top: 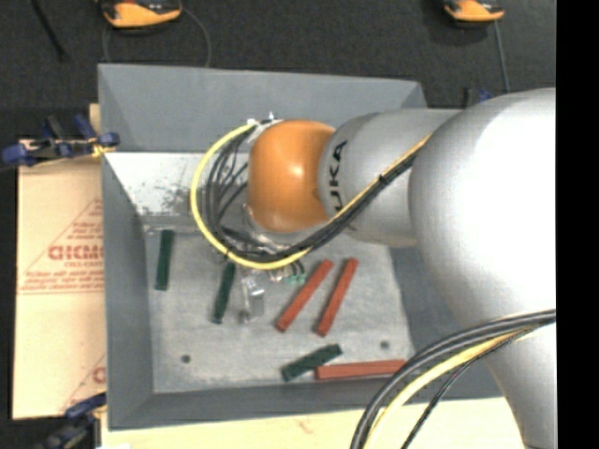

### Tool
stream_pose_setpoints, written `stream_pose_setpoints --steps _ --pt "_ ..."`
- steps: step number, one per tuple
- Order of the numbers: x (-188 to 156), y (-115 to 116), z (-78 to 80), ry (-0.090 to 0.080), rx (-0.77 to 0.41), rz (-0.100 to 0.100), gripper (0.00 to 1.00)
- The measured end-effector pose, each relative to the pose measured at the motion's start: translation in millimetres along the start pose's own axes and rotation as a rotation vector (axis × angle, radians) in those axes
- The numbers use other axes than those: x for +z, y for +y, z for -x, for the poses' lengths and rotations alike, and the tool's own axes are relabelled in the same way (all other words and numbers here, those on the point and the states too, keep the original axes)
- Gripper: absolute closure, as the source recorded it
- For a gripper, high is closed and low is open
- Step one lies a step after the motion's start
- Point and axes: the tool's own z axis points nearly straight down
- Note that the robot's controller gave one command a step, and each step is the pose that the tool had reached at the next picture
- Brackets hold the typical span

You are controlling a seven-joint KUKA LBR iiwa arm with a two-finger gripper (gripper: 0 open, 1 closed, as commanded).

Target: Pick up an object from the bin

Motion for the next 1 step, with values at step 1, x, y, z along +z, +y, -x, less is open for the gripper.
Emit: stream_pose_setpoints --steps 1 --pt "-0.4 -0.3 0.5 -0.001 0.004 0.001 1.0"
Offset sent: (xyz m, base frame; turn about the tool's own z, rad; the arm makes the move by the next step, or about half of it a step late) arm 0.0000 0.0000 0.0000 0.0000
